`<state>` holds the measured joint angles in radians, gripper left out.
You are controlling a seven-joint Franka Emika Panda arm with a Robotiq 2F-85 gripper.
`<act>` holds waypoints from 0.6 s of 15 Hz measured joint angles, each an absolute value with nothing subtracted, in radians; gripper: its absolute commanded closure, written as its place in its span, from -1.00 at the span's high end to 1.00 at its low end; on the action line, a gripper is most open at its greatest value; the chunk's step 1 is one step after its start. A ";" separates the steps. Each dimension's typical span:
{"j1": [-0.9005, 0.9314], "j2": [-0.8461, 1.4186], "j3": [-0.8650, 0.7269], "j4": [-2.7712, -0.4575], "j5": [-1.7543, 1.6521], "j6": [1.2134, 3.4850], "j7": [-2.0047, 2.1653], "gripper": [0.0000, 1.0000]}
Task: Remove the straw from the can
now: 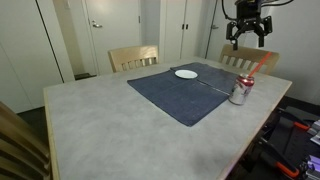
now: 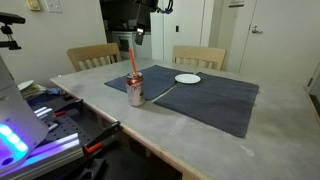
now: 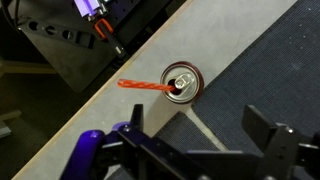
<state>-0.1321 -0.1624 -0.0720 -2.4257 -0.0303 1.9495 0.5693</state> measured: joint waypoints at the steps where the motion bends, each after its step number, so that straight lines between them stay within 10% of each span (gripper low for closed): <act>1: -0.132 -0.160 -0.072 -2.426 -0.030 1.947 0.572 1.00; 9: -0.133 -0.108 -0.076 -2.429 -0.028 1.945 0.589 1.00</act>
